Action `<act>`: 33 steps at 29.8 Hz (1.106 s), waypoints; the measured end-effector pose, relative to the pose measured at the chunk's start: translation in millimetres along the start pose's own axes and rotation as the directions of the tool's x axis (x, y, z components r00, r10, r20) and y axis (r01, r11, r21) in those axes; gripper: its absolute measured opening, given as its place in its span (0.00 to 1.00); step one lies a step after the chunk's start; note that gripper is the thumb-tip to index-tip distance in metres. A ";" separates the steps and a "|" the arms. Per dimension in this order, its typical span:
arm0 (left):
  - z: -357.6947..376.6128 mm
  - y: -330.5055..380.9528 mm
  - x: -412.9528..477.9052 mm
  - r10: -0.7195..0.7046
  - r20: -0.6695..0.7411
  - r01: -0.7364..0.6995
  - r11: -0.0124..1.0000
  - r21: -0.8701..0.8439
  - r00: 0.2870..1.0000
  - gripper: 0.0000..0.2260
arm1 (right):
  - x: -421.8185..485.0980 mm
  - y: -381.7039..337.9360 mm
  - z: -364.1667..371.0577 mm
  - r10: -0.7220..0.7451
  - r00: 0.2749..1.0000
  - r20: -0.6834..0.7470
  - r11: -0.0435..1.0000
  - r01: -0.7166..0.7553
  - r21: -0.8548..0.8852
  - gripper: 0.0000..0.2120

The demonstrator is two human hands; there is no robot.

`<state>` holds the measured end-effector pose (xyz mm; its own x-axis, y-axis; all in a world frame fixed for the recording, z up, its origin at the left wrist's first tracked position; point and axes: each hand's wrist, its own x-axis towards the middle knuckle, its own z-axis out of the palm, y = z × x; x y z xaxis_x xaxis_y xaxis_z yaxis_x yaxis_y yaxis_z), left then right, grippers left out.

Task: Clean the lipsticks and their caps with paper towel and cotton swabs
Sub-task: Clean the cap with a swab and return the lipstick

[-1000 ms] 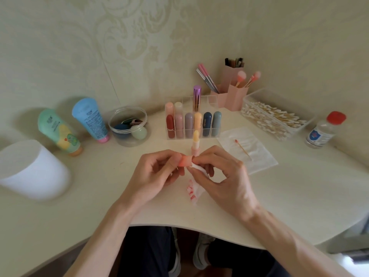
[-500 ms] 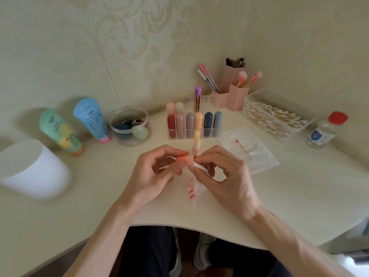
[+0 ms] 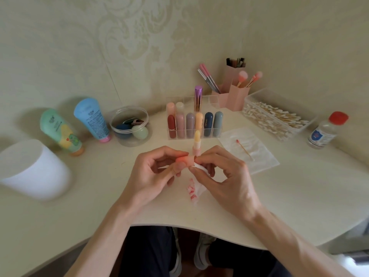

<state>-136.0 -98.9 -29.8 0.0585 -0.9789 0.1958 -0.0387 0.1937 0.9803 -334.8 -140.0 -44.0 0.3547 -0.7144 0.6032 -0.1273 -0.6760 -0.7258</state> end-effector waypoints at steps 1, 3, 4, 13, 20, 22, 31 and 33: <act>0.2 -1.0 0.2 0.019 -0.013 -0.019 1.000 -0.006 1.000 0.10 | -0.1 0.3 0.2 0.009 1.000 0.003 1.000 -0.009 0.007 0.06; 0.2 -2.8 -0.2 0.062 -0.025 -0.062 0.998 -0.006 0.998 0.10 | -0.3 0.5 0.5 0.030 1.000 0.007 0.999 -0.031 0.027 0.06; -0.1 -3.4 -0.6 0.081 -0.031 -0.081 0.997 -0.001 0.996 0.10 | -0.5 0.1 0.8 0.052 0.999 0.009 0.997 -0.053 0.050 0.06; -7.2 -1.4 -4.4 0.127 -0.124 -0.118 0.990 0.075 0.984 0.11 | 4.5 -10.1 -11.4 0.387 0.919 0.079 0.844 -0.387 0.372 0.03; -38.7 -7.9 1.3 0.300 -0.086 -0.190 0.775 0.602 0.950 0.14 | 2.6 2.8 -8.7 0.405 0.912 0.067 0.906 -0.410 0.104 0.10; -43.2 -12.5 5.4 0.328 -0.052 -0.193 0.668 0.719 0.943 0.16 | 2.1 2.7 -7.3 0.446 0.892 0.078 0.879 -0.453 0.151 0.13; -34.1 -13.4 12.0 0.284 -0.052 -0.126 0.574 0.809 0.958 0.19 | 1.8 -1.4 -13.0 0.399 0.917 -0.015 0.908 -0.397 -0.132 0.09; -34.3 -13.7 12.2 0.279 -0.062 -0.116 0.579 0.807 0.958 0.18 | 2.7 -5.9 -14.4 0.385 0.922 -0.026 0.911 -0.385 -0.146 0.14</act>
<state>-100.5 -111.3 -39.9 0.1071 -0.8800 0.4627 -0.8339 0.1739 0.5237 -346.4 -140.5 -33.3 0.2541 -0.9241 0.2853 -0.3881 -0.3676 -0.8451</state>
